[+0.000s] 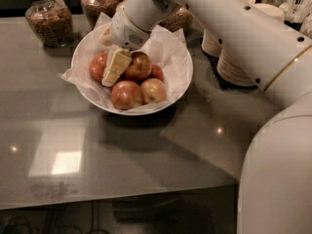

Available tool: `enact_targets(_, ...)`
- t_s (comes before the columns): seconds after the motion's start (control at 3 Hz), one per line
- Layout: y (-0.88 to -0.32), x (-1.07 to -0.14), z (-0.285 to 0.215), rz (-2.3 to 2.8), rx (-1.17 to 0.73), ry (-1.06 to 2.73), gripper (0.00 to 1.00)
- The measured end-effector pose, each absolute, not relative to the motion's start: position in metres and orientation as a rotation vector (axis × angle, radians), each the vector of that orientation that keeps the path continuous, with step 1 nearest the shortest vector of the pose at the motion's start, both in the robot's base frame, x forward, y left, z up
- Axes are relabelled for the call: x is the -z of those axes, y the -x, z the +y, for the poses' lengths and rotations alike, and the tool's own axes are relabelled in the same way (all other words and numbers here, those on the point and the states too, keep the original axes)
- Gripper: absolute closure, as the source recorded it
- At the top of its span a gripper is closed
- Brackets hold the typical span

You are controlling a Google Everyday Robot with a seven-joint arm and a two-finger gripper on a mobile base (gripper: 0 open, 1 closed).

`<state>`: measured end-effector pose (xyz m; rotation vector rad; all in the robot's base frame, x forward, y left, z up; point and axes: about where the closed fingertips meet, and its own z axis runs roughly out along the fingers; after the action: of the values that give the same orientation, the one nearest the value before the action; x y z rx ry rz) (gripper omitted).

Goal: Pick apple from white bowl

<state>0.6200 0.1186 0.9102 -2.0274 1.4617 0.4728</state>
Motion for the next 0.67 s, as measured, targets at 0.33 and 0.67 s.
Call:
enact_targets(0.33,-0.6194,-0.9081,0.1198,1.47,-0.485,2.03,0.33)
enact_targets(0.67,-0.6188,-0.9046,0.121,1.478,-0.495,2.035,0.52)
